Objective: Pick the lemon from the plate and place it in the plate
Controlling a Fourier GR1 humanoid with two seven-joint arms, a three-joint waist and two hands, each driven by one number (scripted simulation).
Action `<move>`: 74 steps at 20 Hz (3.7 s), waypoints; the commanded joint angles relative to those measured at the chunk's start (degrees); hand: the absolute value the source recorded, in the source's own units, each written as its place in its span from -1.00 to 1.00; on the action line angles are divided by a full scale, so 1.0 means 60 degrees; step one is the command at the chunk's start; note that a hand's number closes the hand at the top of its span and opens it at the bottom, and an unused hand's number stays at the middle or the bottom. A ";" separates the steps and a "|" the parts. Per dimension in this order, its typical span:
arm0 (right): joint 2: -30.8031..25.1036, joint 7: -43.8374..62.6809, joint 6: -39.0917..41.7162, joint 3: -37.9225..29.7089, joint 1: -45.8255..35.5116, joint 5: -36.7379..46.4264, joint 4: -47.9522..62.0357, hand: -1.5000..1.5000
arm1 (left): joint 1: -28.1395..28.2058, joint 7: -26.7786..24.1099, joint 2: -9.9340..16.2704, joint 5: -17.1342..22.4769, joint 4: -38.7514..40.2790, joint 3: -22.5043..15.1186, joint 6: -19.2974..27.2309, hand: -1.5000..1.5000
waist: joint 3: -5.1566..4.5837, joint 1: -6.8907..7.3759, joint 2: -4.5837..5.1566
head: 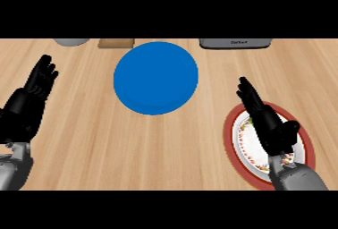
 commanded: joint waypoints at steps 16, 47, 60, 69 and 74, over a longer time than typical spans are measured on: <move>-0.0469 -0.8298 0.2292 -0.0209 0.1362 0.0892 0.0161 -1.00 | 0.1609 -0.2459 -0.1154 0.0202 0.2327 -0.0223 -0.1268 0.00 | -0.0079 0.0076 -0.0001; -0.3299 -0.3897 0.3351 -0.2043 0.1369 0.5575 -0.0109 -1.00 | 0.1528 -0.2857 -0.1442 -0.0259 0.2814 0.0599 -0.2151 0.00 | -0.0083 0.0164 -0.0008; -0.1943 -0.3704 0.3344 -0.1683 0.0651 0.7990 0.1029 -1.00 | 0.1585 -0.2396 -0.1784 -0.0739 0.2402 0.1051 -0.2338 0.00 | -0.0082 0.0146 -0.0014; -0.0989 -0.3766 0.2596 -0.1684 -0.0045 0.9096 0.2574 -1.00 | 0.1278 -0.1748 -0.2064 -0.0886 0.2000 0.1208 -0.2345 0.00 | -0.0080 0.0162 -0.0013; -0.1177 -0.5260 0.2416 -0.1482 -0.0538 0.9412 0.4019 1.00 | 0.1294 -0.2063 -0.1996 -0.0913 0.2181 0.1377 -0.2484 0.00 | -0.0078 0.0196 -0.0005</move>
